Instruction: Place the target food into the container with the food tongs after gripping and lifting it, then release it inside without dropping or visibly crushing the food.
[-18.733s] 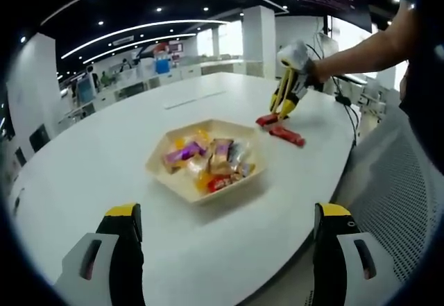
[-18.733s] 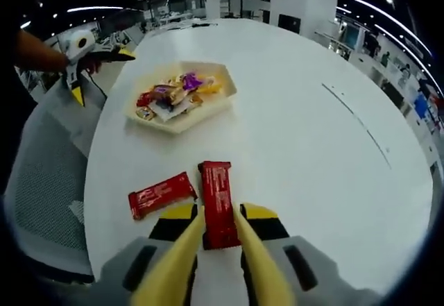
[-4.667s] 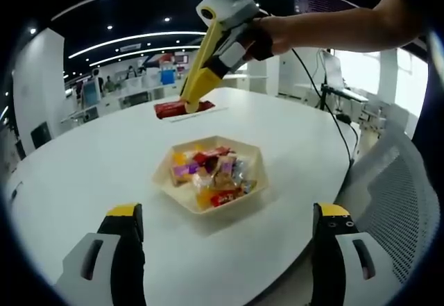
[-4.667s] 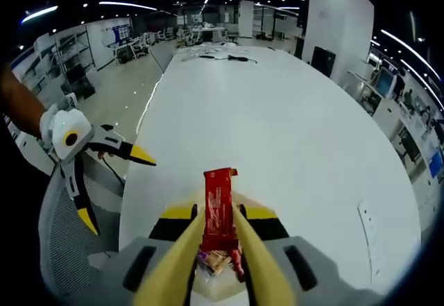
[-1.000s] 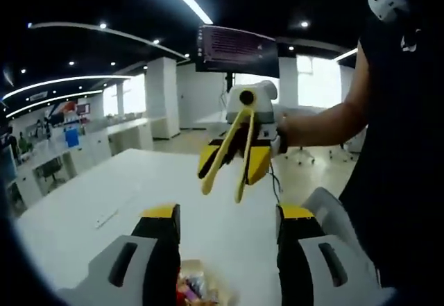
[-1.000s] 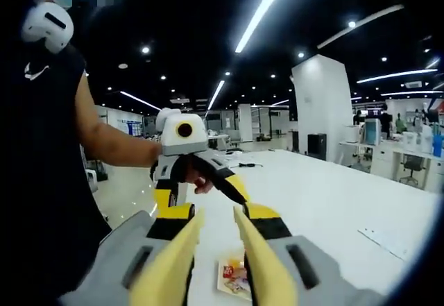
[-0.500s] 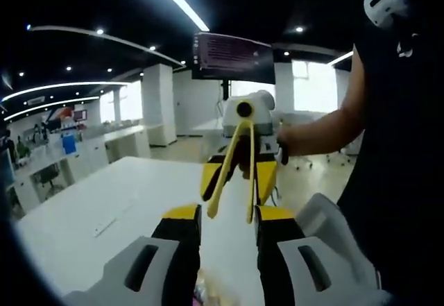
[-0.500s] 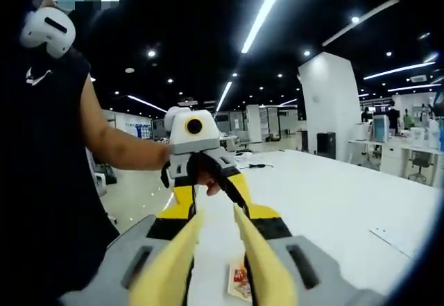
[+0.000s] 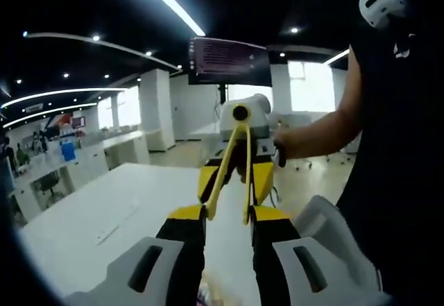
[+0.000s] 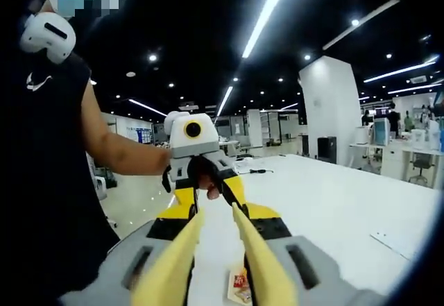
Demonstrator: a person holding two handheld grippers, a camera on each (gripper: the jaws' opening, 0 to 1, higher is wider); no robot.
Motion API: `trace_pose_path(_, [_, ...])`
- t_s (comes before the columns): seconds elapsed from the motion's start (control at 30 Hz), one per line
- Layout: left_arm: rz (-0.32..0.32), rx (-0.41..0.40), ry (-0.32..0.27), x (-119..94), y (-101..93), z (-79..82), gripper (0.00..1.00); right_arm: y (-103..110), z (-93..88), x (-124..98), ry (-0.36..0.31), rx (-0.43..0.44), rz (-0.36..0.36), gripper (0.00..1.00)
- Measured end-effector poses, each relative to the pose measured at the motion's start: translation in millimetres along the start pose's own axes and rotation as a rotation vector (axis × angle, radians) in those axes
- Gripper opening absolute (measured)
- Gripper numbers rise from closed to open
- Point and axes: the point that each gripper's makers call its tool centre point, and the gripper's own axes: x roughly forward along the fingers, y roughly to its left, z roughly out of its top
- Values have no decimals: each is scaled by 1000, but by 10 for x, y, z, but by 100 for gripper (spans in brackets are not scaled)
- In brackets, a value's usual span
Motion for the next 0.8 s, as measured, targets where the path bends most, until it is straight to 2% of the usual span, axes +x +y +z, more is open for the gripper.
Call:
trace_pose_path(0.4, [-14, -9, -11, 5, -34, 40, 17, 25, 38, -32, -25, -20, 10, 25])
trace_pose_path(0.73, [11, 15, 11, -6, -10, 54, 3, 17, 57, -25, -25, -30, 4, 19])
trace_pose_path(0.8, [18, 13, 14, -4, -1, 58, 2, 6, 64, -27, -25, -26, 2, 19])
